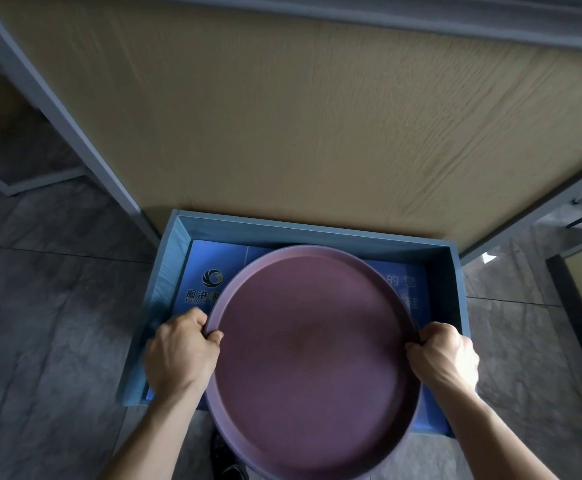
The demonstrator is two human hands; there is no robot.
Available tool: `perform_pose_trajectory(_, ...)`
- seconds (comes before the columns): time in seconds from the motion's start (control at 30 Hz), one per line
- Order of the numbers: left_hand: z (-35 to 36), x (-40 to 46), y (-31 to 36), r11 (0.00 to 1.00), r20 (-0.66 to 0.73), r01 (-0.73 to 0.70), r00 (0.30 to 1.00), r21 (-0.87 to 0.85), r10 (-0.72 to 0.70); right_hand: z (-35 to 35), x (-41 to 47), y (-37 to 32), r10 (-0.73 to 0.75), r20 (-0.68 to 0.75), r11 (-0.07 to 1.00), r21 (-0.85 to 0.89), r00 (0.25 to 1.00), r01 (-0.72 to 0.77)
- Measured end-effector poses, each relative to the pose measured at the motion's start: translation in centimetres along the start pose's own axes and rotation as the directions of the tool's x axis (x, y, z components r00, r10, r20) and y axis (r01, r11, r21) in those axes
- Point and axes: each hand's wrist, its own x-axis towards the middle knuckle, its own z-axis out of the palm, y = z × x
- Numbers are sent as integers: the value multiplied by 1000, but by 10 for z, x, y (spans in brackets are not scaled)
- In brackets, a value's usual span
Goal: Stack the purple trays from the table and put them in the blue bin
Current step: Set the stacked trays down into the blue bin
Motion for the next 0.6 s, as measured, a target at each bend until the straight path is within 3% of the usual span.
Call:
perform_pose_trajectory(0.37, -1, 6, 2, 967, 87, 189, 980, -169, -176, 1, 1, 1, 4, 9, 1000, 14, 1000, -4)
perform_pose_trajectory(0.6, -1, 9, 0, 954, 128, 234, 969, -187, -213, 2, 0, 4, 26, 4, 997, 66, 1000, -26)
